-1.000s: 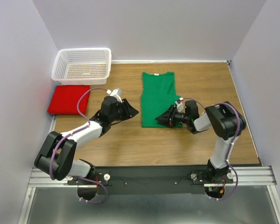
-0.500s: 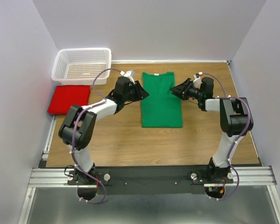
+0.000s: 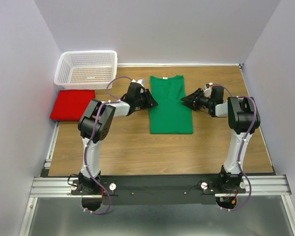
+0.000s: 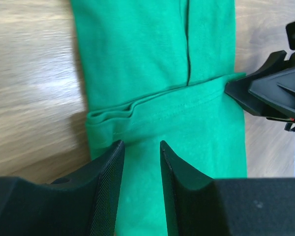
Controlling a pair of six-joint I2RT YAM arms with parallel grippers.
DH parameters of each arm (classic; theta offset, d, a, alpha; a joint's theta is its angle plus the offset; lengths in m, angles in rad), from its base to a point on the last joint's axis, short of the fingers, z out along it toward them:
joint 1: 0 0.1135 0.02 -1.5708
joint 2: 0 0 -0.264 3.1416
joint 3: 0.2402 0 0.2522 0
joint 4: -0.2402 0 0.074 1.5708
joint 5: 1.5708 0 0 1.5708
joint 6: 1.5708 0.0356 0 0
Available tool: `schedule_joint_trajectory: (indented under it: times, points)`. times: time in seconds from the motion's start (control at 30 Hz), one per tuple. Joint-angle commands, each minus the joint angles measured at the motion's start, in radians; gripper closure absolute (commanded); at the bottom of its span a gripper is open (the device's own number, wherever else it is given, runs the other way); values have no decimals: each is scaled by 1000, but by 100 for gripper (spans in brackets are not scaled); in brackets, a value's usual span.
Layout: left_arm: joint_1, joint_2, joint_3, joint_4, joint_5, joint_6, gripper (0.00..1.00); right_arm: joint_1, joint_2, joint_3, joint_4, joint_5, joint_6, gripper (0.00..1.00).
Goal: Fold and stack the t-shirts
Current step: Fold the tshirt
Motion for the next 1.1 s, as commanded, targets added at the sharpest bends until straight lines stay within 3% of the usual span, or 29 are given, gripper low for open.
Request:
schedule_joint_trajectory:
  times: [0.0, 0.2, 0.4, 0.67, 0.83, 1.07]
  points:
    - [16, -86, -19, -39, -65, 25, 57, -18, -38, -2, -48, 27, -35, 49]
    - [32, -45, 101, -19, -16, 8, 57, -17, -62, 114, -48, 31, 5, 49]
    - [33, 79, 208, -57, -4, -1, 57, -4, 56, 214, -48, 45, 45, 49]
    - [47, 150, 231, -123, -11, -7, 56, -4, 123, 202, -103, 129, 17, 49]
    - [65, 125, 227, -172, -62, 10, 57, -3, 65, 219, -297, 238, -111, 49]
    - [64, -40, 181, -200, -120, 77, 54, -4, -120, 188, -363, 243, -207, 48]
